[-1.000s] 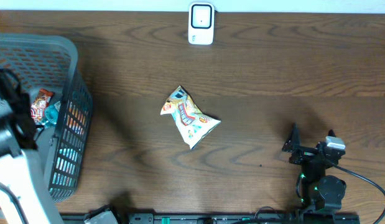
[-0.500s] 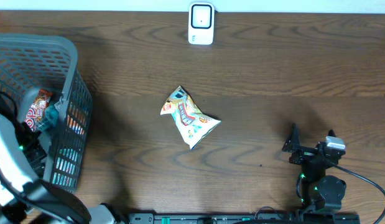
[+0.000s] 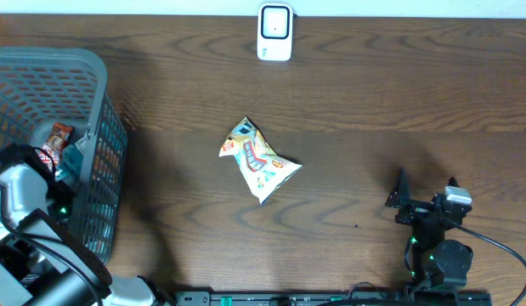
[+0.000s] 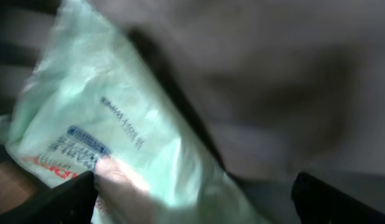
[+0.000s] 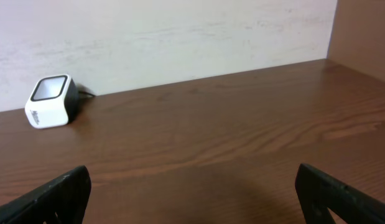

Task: Scan the item barcode
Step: 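Reach the left gripper into the basket and grasp the wet wipes pack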

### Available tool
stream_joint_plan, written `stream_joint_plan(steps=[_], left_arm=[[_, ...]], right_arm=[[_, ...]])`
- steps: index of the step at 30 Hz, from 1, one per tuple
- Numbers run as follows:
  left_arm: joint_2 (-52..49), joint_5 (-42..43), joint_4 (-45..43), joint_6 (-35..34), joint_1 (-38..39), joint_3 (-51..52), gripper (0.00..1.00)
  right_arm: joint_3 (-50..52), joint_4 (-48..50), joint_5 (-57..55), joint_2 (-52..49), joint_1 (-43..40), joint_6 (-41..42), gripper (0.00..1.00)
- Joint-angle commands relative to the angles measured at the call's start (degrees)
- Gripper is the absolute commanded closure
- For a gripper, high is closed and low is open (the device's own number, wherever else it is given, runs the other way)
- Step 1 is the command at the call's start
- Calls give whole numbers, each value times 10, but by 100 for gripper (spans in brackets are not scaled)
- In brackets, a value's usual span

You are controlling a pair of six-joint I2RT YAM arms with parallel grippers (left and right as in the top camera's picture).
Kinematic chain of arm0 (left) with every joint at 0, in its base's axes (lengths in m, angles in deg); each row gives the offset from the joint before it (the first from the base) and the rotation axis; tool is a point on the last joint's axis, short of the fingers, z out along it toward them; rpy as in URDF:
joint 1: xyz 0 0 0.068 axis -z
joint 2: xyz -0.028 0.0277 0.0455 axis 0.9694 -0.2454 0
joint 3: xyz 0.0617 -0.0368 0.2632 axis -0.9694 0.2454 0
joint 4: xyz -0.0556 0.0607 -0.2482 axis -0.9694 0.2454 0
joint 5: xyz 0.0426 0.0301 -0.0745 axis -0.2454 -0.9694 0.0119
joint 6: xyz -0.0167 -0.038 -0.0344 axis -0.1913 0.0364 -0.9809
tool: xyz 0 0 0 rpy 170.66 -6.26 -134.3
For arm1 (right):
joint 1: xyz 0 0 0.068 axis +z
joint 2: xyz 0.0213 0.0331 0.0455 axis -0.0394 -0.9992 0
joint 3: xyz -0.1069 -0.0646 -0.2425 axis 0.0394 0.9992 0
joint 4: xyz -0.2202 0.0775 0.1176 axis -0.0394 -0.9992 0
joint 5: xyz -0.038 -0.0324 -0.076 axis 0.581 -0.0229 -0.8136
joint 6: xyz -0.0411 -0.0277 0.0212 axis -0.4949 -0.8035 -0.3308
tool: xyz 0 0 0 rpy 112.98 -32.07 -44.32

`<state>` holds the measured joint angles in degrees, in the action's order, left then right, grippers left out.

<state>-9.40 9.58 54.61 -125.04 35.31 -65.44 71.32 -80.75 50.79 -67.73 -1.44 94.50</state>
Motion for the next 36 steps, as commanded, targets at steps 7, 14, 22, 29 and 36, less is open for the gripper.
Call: stream_joint_plan(steps=[7, 14, 22, 29, 36], left_arm=[[-5, 16, -74, 36, 4, 96, 1], [-5, 5, -127, 193, 4, 96, 0], [-5, -31, -150, 380, 4, 79, 0], [12, -31, -125, 382, 4, 79, 1], [101, -31, -93, 394, 4, 77, 1]], right_arm=[[0, -2, -2, 2, -3, -6, 1], [0, -2, -3, 2, -3, -6, 1], [0, -2, -3, 2, -3, -6, 1], [0, -2, -2, 2, -3, -6, 1], [0, -2, -3, 2, -3, -6, 1]])
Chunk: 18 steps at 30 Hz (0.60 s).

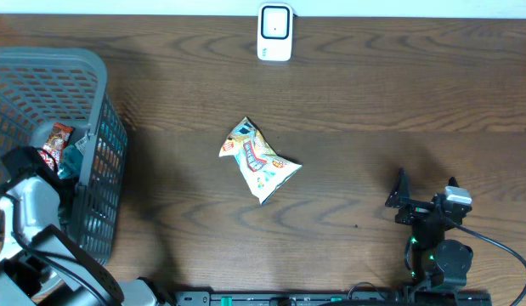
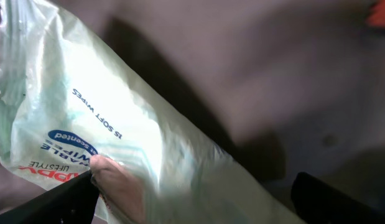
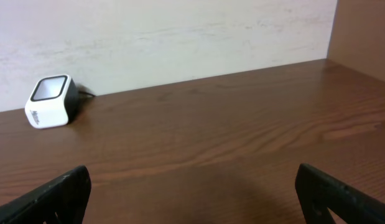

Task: Scan the item barcode
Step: 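Reach the left gripper into the basket and grasp the wet wipes pack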

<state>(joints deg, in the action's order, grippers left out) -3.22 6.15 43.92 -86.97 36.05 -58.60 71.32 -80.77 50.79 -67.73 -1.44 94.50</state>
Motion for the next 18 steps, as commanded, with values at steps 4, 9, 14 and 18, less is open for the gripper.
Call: stream_joint_plan(steps=[4, 9, 14, 18], left_arm=[[79, 3, 36, 12, -3, 9, 1], [79, 0, 36, -9, -3, 9, 1], [78, 0, 97, -146, -3, 10, 1], [78, -6, 102, -236, -3, 28, 1]], right_arm=[[0, -2, -2, 2, -3, -6, 1], [0, -2, -3, 2, -3, -6, 1], [0, -2, -3, 2, -3, -6, 1], [0, -2, -2, 2, -3, -6, 1]])
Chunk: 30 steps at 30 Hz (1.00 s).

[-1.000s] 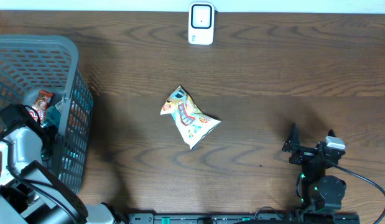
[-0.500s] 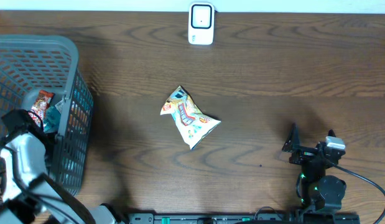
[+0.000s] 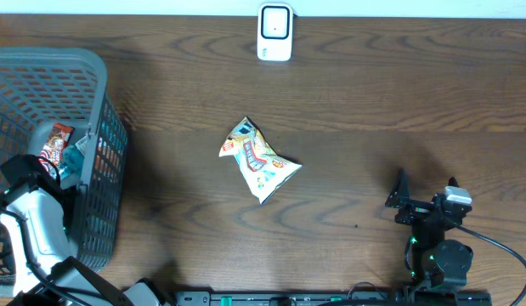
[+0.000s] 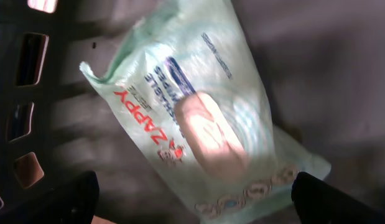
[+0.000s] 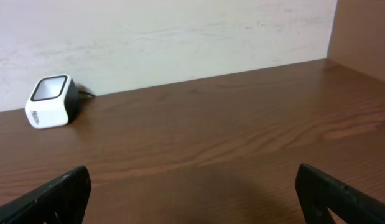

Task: Scan the item barcode
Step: 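Reach the left gripper into the basket and grasp the wet wipes pack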

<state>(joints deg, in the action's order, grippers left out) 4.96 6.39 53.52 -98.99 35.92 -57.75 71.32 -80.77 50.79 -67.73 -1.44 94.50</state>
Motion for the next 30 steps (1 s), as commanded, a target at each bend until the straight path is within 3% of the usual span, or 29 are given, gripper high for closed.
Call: stream_joint_plan(steps=[1, 5, 20, 30], left_arm=[[-5, -13, 5, -141, -2, 26, 1], [-11, -37, -16, -202, -2, 52, 1], [-20, -38, -40, -202, -2, 85, 1], [-124, -49, -66, -197, -2, 85, 1]], right_arm=[[0, -2, -3, 2, -3, -6, 1], [0, -2, -3, 2, -3, -6, 1], [0, -2, -3, 2, -3, -6, 1], [0, -2, -3, 2, -3, -6, 1]])
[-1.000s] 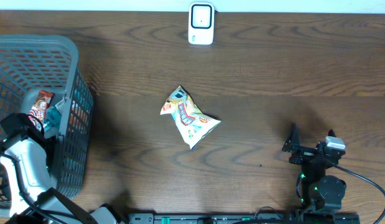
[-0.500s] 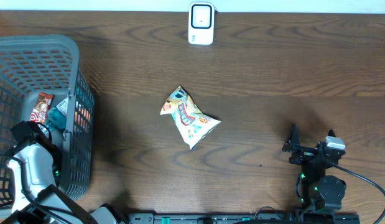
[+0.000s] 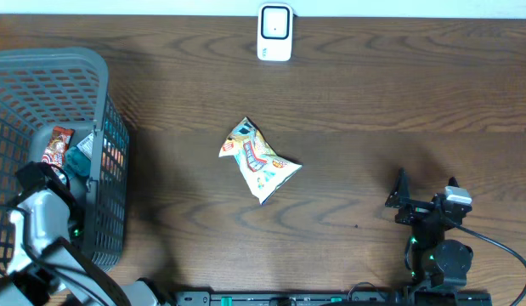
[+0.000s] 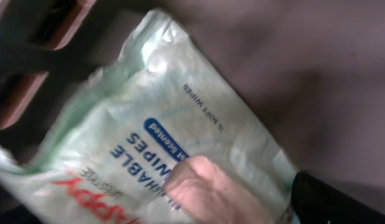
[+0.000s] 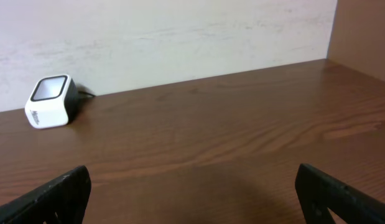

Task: Scan the item barcode
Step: 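Reach the left gripper into the basket and grasp the wet wipes pack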

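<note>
A pale green pack of wipes [image 4: 180, 143] fills the left wrist view, lying in the grey basket [image 3: 105, 93]. My left gripper [image 4: 192, 202] is inside the basket, right over the pack and open. Only its right finger [image 4: 332, 199] shows; the left one is hidden by the pack. Overhead, the left gripper [image 3: 50, 178] sits beside the teal pack [image 3: 78, 159]. A colourful snack bag [image 3: 258, 161] lies mid-table. The white scanner [image 3: 274, 32] stands at the far edge, and the scanner [image 5: 50, 101] also shows in the right wrist view. My right gripper [image 3: 424, 202] rests open at the near right.
A red snack packet [image 3: 57, 144] lies in the basket beside the wipes. The basket's mesh walls close in around the left arm. A pale wall [image 5: 180, 37] runs behind the table's far edge.
The left wrist camera is now much closer to the wipes pack, which fills the view. The left finger no longer shows. The right arm has not moved.
My left gripper was open inside the basket, close over the wipes pack, and stayed so at the following moment. Then it stood farther back with the whole pack in view. Now it is close over the pack again. The snack bag and right arm never moved.
</note>
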### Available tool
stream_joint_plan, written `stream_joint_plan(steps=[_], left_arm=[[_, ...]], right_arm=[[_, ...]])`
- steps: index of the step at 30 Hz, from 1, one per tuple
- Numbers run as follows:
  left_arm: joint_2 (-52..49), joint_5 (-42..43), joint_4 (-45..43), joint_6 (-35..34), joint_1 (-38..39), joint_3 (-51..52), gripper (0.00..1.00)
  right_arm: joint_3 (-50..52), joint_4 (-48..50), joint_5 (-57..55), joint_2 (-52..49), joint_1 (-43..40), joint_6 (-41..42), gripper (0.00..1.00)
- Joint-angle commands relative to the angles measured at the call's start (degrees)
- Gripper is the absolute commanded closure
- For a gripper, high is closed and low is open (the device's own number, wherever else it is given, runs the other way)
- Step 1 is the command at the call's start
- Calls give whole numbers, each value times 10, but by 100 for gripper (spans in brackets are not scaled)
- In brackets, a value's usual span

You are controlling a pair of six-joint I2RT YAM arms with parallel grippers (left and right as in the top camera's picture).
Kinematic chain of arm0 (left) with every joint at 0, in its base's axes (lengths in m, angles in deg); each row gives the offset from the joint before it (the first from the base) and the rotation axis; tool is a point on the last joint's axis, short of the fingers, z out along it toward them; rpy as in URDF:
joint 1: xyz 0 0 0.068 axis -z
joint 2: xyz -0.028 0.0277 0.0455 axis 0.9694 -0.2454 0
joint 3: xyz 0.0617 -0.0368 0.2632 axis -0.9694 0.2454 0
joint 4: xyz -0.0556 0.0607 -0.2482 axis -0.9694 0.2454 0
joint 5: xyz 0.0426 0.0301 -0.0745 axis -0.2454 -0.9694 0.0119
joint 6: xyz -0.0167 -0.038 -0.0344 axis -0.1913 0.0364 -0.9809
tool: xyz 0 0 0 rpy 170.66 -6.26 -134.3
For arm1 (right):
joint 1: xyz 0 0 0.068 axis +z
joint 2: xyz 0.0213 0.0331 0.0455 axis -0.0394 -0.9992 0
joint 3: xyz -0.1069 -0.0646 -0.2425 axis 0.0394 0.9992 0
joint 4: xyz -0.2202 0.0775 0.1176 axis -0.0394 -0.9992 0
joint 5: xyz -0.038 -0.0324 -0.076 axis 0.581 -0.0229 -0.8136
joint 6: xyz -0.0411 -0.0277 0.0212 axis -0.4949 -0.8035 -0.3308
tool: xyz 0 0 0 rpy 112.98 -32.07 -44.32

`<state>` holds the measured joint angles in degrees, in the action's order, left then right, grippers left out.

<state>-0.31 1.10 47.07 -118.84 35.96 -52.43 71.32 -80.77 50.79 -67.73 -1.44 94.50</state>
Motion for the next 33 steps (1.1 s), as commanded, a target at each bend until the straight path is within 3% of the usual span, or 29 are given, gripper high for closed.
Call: stream_joint_plan(steps=[1, 6, 11, 19, 27, 31, 33], left_arm=[[-85, 3, -5, 2, -2, 31, 1], [-120, 4, -27, 11, -2, 31, 1], [-125, 3, -89, 118, -2, 31, 7], [-125, -5, -110, 129, -2, 31, 2], [-127, 6, -110, 236, -2, 31, 3], [-127, 7, -107, 271, -2, 32, 33], [-125, 9, -104, 273, -2, 31, 54]], right_arm=[[0, -2, -2, 2, -3, -6, 1], [0, -2, -2, 2, -3, -6, 1], [0, -2, -3, 2, -3, -6, 1], [0, -2, -2, 2, -3, -6, 1], [0, -2, -3, 2, -3, -6, 1], [0, -2, -3, 2, -3, -6, 1], [0, -2, -2, 2, -3, -6, 1]])
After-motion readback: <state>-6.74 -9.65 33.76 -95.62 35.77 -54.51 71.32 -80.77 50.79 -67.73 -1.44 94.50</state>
